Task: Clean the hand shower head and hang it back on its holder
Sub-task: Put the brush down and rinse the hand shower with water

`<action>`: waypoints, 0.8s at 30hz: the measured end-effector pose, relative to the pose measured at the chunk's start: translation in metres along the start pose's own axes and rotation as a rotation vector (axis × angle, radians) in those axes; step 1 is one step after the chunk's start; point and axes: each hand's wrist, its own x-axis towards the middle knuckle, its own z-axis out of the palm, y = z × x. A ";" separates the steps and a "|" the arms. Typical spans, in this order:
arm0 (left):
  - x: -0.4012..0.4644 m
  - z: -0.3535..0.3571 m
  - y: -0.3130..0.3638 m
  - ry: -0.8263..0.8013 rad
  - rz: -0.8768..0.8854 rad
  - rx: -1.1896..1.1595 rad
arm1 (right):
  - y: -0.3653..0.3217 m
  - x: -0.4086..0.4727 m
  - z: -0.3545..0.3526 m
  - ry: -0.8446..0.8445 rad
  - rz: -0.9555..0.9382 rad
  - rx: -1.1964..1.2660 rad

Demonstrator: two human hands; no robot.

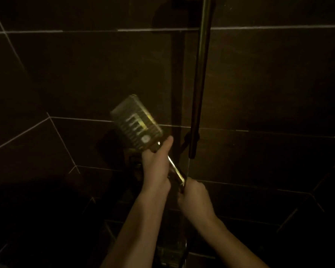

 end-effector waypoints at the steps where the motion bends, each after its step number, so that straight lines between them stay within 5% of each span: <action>1: 0.001 0.003 -0.002 0.071 0.001 -0.057 | 0.000 0.000 0.003 -0.003 -0.055 -0.053; 3: 0.009 -0.007 0.003 0.034 -0.086 -0.161 | 0.000 0.001 0.002 -0.122 -0.113 0.011; 7: 0.030 -0.035 0.008 -0.431 -0.348 -0.452 | -0.011 -0.003 -0.019 -0.626 0.081 0.523; 11: 0.024 -0.026 0.002 -0.024 -0.296 -0.204 | -0.004 0.006 0.001 -0.215 -0.012 -0.013; 13: 0.018 -0.021 -0.012 0.139 -0.175 -0.180 | 0.001 0.009 0.012 -0.089 -0.037 -0.072; 17: 0.015 -0.029 -0.026 0.300 -0.113 -0.230 | 0.005 0.006 0.035 -0.190 -0.008 0.078; 24: 0.030 -0.076 -0.032 0.347 -0.128 -0.184 | -0.004 0.003 0.070 -0.469 -0.026 0.172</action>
